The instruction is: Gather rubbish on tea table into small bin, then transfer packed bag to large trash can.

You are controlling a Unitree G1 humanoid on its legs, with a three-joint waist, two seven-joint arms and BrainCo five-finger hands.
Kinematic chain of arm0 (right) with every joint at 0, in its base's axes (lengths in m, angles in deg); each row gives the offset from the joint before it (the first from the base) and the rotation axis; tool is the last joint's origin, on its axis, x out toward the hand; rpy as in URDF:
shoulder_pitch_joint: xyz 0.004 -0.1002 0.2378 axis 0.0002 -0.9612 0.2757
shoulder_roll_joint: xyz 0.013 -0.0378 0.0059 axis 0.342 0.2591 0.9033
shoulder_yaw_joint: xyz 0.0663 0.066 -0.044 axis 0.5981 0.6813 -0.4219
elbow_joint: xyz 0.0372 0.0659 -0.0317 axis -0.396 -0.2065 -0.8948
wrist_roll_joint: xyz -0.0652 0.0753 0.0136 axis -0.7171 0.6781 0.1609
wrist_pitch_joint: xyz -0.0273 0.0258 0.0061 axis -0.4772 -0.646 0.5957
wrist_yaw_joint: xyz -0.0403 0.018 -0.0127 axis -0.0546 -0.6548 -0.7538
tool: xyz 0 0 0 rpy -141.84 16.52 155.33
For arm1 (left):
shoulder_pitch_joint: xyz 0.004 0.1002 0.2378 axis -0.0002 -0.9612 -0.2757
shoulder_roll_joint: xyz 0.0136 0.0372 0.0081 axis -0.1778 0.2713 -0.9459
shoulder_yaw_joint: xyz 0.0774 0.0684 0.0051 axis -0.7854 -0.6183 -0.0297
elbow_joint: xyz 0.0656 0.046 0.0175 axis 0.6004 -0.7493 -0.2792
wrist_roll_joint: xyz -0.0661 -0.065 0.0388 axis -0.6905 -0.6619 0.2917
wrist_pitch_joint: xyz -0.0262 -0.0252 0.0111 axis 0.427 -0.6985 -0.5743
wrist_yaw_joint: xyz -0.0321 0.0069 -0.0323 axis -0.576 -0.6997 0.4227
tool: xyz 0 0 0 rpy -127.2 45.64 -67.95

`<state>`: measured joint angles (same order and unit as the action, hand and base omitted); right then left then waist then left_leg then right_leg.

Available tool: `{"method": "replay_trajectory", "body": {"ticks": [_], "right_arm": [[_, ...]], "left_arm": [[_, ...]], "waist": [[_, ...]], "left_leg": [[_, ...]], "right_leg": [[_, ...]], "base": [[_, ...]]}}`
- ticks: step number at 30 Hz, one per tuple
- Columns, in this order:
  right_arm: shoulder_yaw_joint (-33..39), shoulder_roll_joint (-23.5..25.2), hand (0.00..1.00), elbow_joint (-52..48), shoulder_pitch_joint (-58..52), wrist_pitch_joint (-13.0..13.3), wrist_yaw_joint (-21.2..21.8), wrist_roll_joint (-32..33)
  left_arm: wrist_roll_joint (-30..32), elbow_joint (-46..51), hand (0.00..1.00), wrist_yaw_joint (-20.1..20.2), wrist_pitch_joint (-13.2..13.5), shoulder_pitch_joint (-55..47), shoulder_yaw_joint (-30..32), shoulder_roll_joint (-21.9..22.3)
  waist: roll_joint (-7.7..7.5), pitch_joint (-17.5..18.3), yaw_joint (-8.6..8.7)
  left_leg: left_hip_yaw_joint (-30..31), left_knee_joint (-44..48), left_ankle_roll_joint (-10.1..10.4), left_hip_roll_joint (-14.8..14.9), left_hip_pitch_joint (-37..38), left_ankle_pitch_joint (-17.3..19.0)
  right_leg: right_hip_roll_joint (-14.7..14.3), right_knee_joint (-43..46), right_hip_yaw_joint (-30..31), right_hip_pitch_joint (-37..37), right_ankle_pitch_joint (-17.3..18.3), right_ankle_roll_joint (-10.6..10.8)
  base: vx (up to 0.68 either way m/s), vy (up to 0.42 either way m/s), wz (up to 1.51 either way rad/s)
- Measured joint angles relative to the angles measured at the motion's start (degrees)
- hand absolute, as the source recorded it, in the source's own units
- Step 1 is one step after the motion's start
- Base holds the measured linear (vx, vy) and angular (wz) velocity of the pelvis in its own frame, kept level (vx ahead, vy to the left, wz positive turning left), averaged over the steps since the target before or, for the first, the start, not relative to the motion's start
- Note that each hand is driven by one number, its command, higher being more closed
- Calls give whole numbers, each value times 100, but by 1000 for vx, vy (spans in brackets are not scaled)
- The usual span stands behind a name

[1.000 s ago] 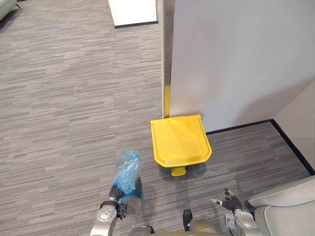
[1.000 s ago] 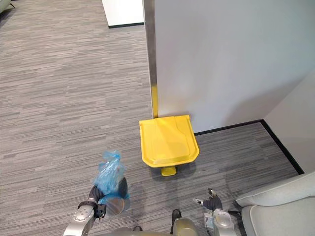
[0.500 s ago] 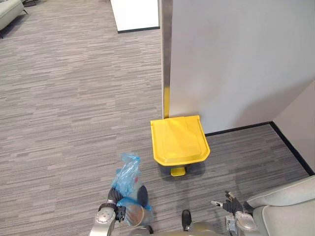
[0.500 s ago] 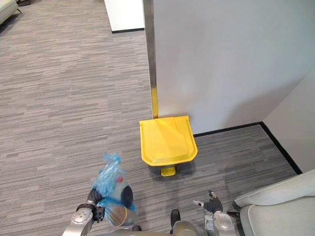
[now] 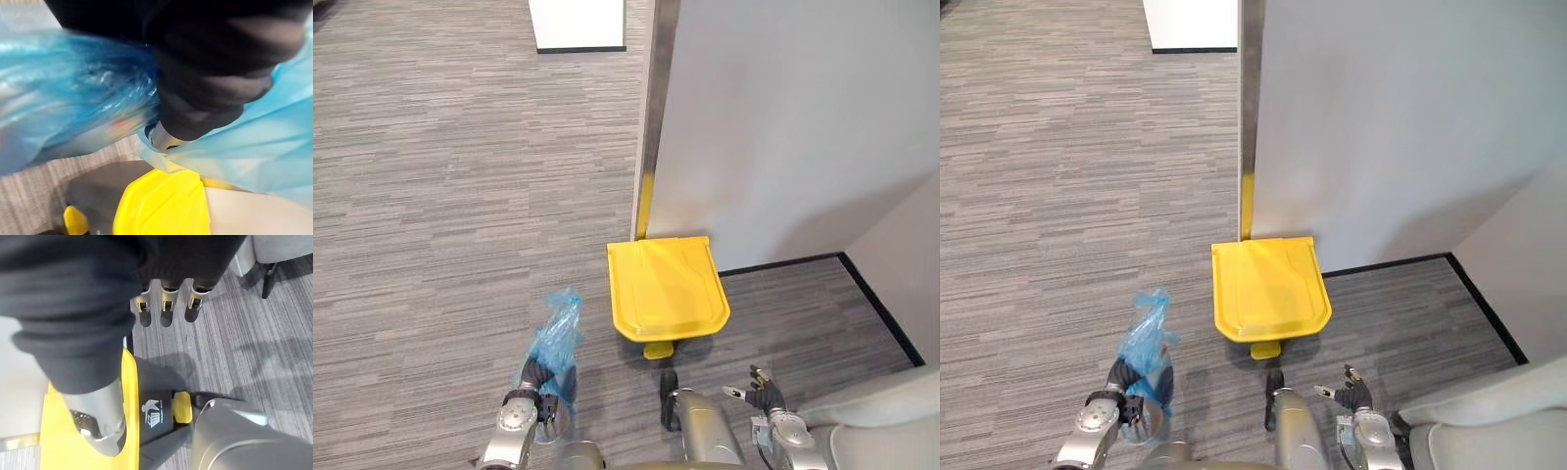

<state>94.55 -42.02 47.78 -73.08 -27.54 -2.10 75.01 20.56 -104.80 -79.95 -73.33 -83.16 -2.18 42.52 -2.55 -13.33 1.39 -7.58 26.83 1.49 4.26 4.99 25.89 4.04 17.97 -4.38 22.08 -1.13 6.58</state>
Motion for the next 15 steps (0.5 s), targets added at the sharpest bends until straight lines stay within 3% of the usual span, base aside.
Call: {"method": "replay_trajectory", "body": {"ticks": [2, 4, 6, 8, 11, 15], "right_arm": [[151, -7, 0, -128, 62, -19, -15, 1], [234, 44, 0, -248, -23, -41, -13, 9], [308, 95, 0, -452, -312, -43, 11, 59], [492, 152, 0, -457, -404, -56, 8, 80], [483, 218, 0, -441, -360, -72, 14, 138], [463, 246, 0, -371, -129, -66, 16, 263]], "left_arm": [[-1, 47, 100, 10, 18, 156, -1, 38], [0, 51, 100, 13, 17, 227, 9, 34], [2, 71, 100, 22, 18, 159, -6, 50], [2, 72, 100, 28, 18, 76, -8, 115], [2, 70, 100, 77, 16, 35, -11, 159], [2, 61, 100, 143, 17, 130, -35, 217]], "waist": [[148, -92, -12], [171, -109, -25], [138, -74, -59], [288, 15, -36], [311, 88, -1], [315, 119, 88]], "left_leg": [[72, -250, 146, 79, 132, -83], [151, -337, 187, 33, 322, -152], [334, -191, 146, -13, 599, -114], [497, -175, 232, 149, 634, -11], [582, -367, 318, 291, 638, -54], [580, -705, 550, 364, 655, -190]], "right_leg": [[-70, 208, -28, 16, 264, -58], [30, 835, -28, 118, 454, -171], [182, 1757, -48, 133, 996, -337], [196, 2051, -256, 143, 1340, -356], [104, 2270, -412, 256, 1587, -500], [30, 2242, -424, 373, 1608, -559]], "base": [[333, -78, 27], [251, -88, 40], [269, -119, 49], [293, -106, 40], [276, -121, 18], [212, -92, -8]]}}
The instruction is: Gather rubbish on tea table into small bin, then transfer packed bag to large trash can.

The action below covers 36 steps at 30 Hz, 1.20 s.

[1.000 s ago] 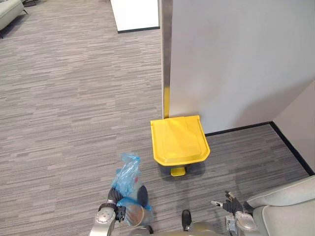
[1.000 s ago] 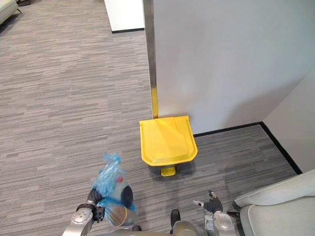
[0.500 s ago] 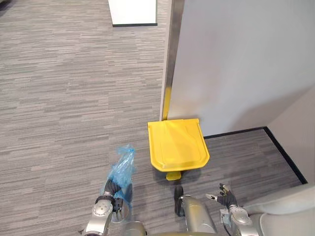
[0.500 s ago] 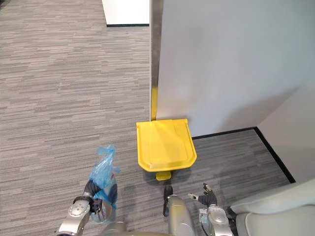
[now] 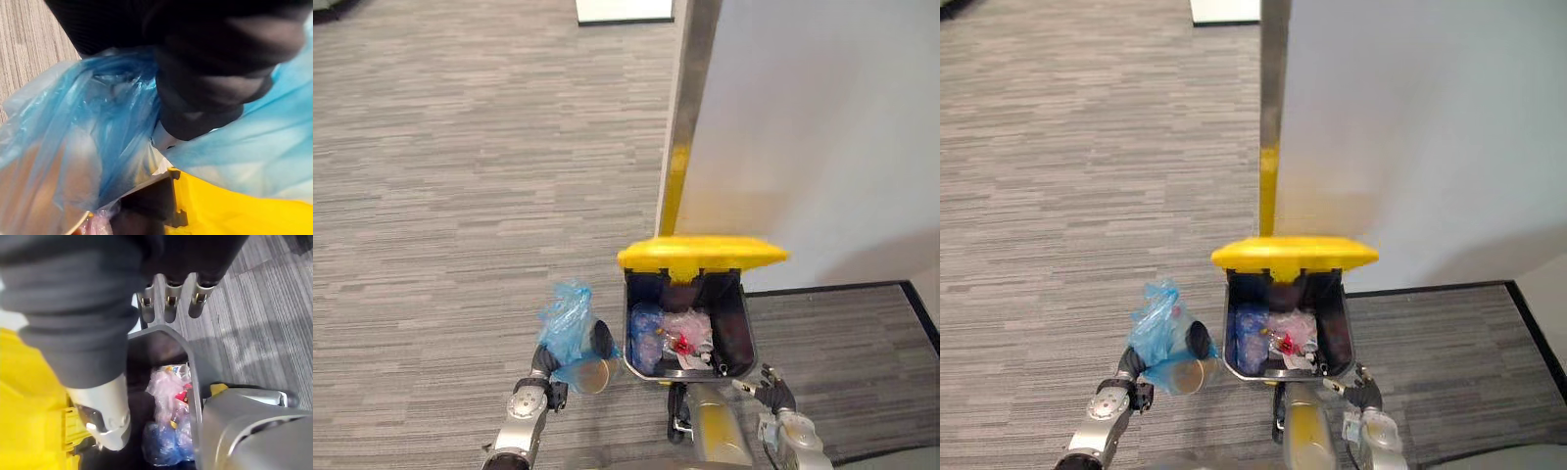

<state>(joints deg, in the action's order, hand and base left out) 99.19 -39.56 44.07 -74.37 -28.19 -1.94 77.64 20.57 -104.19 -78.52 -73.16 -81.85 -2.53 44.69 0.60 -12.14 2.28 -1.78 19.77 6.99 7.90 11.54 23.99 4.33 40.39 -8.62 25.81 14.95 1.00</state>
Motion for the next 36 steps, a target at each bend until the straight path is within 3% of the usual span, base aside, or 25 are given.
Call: {"method": "replay_trajectory", "body": {"ticks": [4, 7, 13, 17, 21, 26, 30, 36], "right_arm": [[-305, 0, 0, 201, 72, 12, 24, 3], [-629, -2, 0, 289, 128, 8, 35, -36], [-1502, -214, 0, 131, 962, 20, 69, -220], [-1919, -396, 0, -118, 1687, 69, 54, -279], [-2309, -903, 0, -227, 2563, 73, 25, -512], [-2322, -1629, 0, -179, 3427, 52, 0, -716], [-2333, -2130, 0, -174, 4200, 18, -13, -710], [-2360, -2483, 0, -164, 4673, 14, -180, -506]], "left_arm": [[0, -16, 100, 6, 5, 90, -64, 0], [0, -23, 100, 9, 4, -1, -108, -2], [1, 2, 100, 29, 11, -38, -230, 1], [-1, 122, 100, 16, 29, -80, -226, -6], [-56, 430, 100, 12, 95, -61, -234, -30], [-298, 785, 100, 14, 152, -70, -316, -157], [-539, 1155, 100, 39, 164, -173, -579, -210], [-762, 1575, 100, 250, 292, -230, -977, -236]], "waist": [[-35, 83, 6], [-19, 153, 2], [122, 185, -11], [199, 162, -158], [382, -5, -290], [443, -197, -317], [436, -315, -322], [396, -463, -323]], "left_leg": [[18, -185, 3, -44, -117, -2], [94, -180, 4, -80, -312, -3], [495, 56, 49, 55, -998, -25], [599, 162, 50, 117, -1296, -24], [818, 453, 102, 125, -1761, 91], [1074, 515, 228, 216, -1940, 51], [1120, 451, 384, 358, -1985, -37], [1019, 461, 413, 408, -1999, -55]], "right_leg": [[29, -61, 68, 202, -78, -103], [81, -130, 56, 332, -154, -60], [63, -639, -76, 454, -559, -103], [29, -909, -78, 493, -830, -70], [-11, -1149, -238, 606, -1076, 28], [-155, -1279, -206, 610, -1117, 24], [-319, -1369, -236, 647, -1171, -9], [-387, -1446, -225, 639, -1292, -128]], "base": [[58, -20, -3], [18, 2, 11], [-26, -14, 27], [-105, -25, 23], [-155, -47, 20], [-112, -108, 20], [-9, -102, -2], [22, -16, -7]]}}
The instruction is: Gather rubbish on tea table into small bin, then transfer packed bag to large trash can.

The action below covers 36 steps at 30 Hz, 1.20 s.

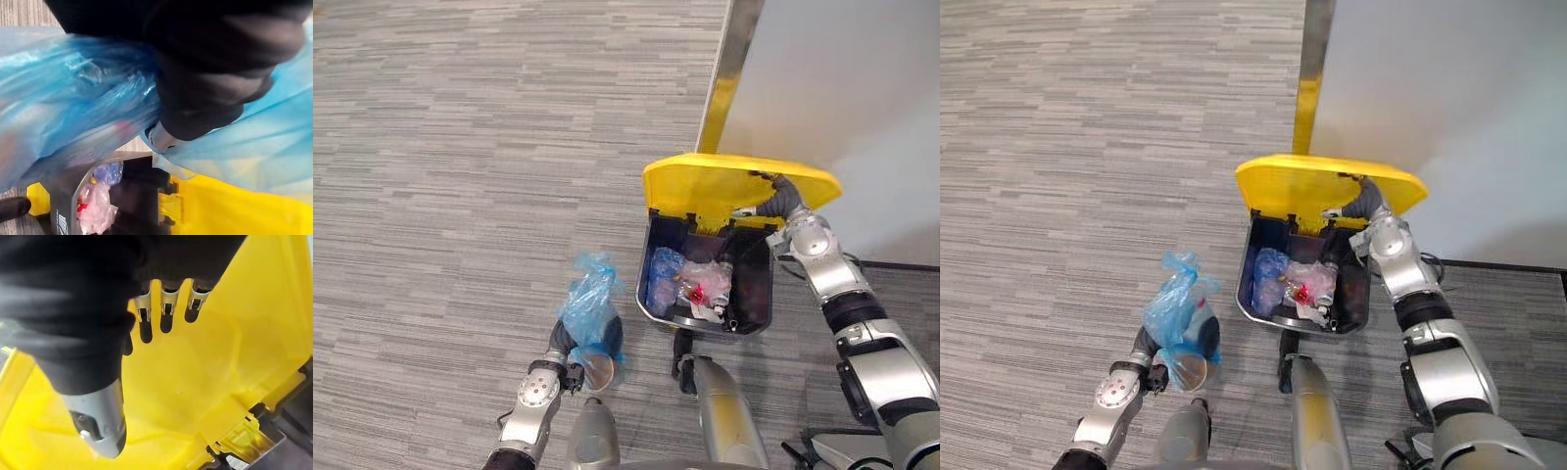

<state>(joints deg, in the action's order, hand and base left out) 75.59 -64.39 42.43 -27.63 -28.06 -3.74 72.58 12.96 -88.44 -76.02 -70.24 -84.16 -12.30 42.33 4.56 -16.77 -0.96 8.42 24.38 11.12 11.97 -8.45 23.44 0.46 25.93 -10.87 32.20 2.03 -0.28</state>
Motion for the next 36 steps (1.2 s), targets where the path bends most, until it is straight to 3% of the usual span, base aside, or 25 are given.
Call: {"method": "replay_trajectory", "body": {"ticks": [10, 19, 23, 31, 36], "right_arm": [[-174, 3, 0, 318, 365, -21, -15, 127], [-392, 78, 0, 613, 790, -23, -35, 119], [-427, 193, 0, 614, 869, -47, -35, 117], [-674, 259, 0, 613, 1436, -100, -28, 118], [-681, 252, 0, 612, 1631, -107, -30, 121]], "left_arm": [[-268, 760, 100, 177, 92, 137, -598, -195], [-819, 1743, 100, 220, 194, 1129, -1786, -113], [-813, 1759, 100, 102, 235, 1856, -2172, 77], [-801, 1714, 100, -175, 235, 2936, -2387, 168], [-600, 987, 100, -422, 228, 3514, -2345, 286]], "waist": [[-104, -179, 7], [-117, -281, 38], [-135, -314, 66], [-180, -655, 283], [-213, -739, 332]], "left_leg": [[-40, 76, -4, -9, -4, 2], [-102, 70, -39, -107, 53, -20], [-128, 73, -40, -117, 72, -22], [-163, 73, -42, -198, 105, -41], [-195, 112, -53, -228, -6, -52]], "right_leg": [[16, -124, -6, -113, -76, -35], [71, -101, 92, -118, -119, -77], [71, -96, 126, -117, -131, -68], [127, 1, 181, -70, -127, -62], [157, 12, 217, 31, -148, -49]], "base": [[5, 4, 1], [-3, 4, -2], [-9, 0, -2], [-3, -6, -1], [-1, -3, 0]]}}
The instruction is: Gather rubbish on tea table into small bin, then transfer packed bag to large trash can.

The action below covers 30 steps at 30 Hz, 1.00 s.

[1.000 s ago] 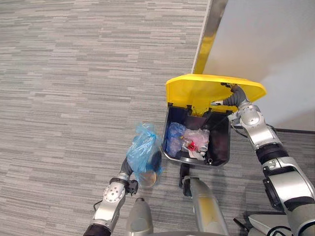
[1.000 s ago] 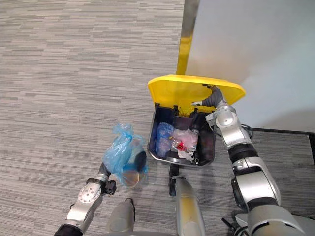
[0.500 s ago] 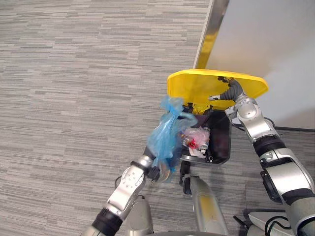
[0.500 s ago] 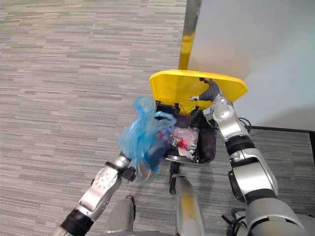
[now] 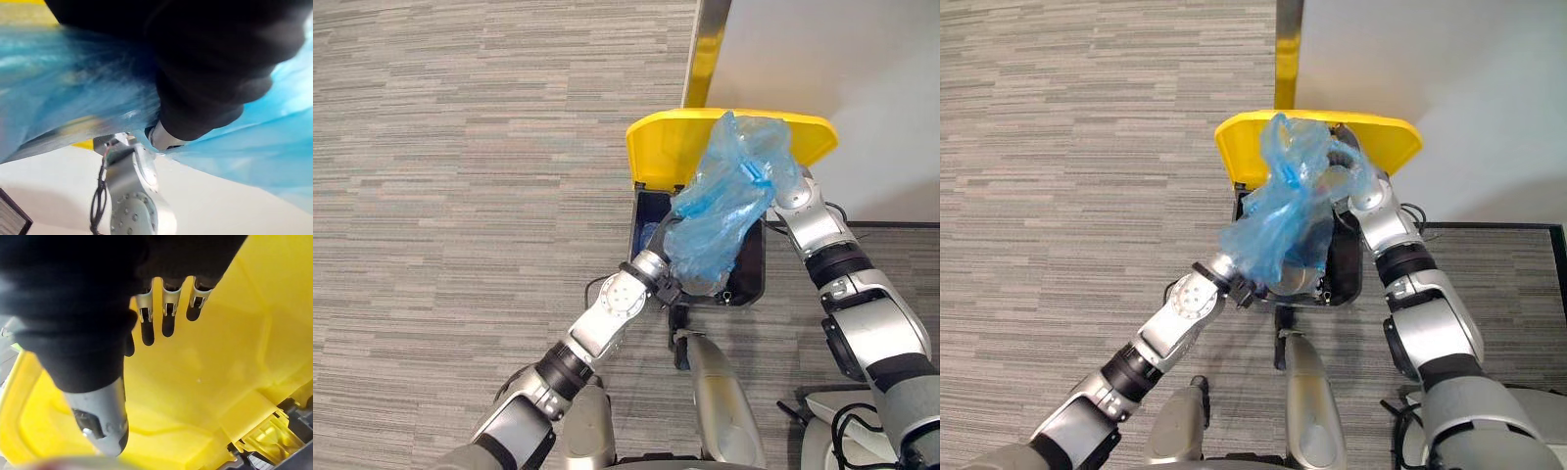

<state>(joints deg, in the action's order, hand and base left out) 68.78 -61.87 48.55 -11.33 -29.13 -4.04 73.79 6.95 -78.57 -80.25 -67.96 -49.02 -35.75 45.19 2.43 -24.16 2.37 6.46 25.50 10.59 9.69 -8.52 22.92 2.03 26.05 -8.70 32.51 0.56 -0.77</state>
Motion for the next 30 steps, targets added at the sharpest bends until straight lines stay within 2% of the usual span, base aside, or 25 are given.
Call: {"method": "replay_trajectory", "body": {"ticks": [6, 11, 16, 24, 30], "right_arm": [[3, -63, 0, -73, 429, -1, -85, 14], [3, -92, 0, -187, 522, 5, -197, 101], [6, -43, 0, -618, 517, 4, -291, 171], [9, 353, 0, -1781, 500, 93, -452, 464], [-52, 572, 0, -2055, 556, 132, -545, 593]], "left_arm": [[225, -996, 100, -362, -31, 797, 310, -12], [343, -1851, 100, -478, -43, 1271, 411, -5], [537, -2534, 100, -508, -207, 1514, 541, 122], [804, -3224, 100, -582, -305, 1818, 701, 558], [933, -3580, 100, -583, -453, 1973, 917, 686]], "waist": [[-72, -339, 52], [-105, -372, 56], [-163, -438, 51], [-193, -455, 39], [-219, -460, 55]], "left_leg": [[6, 284, -7, -63, -386, 12], [4, 496, -4, -76, -802, 48], [-63, 792, 33, -46, -1176, 134], [-199, 1489, 22, 153, -1845, 447], [-310, 1543, 14, 240, -2069, 459]], "right_leg": [[50, 58, 41, 281, -60, 26], [89, 123, 30, 606, -87, 48], [94, 271, 36, 921, -79, 53], [18, 478, 40, 1408, -73, 52], [-3, 495, 27, 1605, -96, 17]], "base": [[-8, -7, 2], [-2, -16, 2], [0, -4, -1], [-13, 0, -7], [23, 4, -2]]}}
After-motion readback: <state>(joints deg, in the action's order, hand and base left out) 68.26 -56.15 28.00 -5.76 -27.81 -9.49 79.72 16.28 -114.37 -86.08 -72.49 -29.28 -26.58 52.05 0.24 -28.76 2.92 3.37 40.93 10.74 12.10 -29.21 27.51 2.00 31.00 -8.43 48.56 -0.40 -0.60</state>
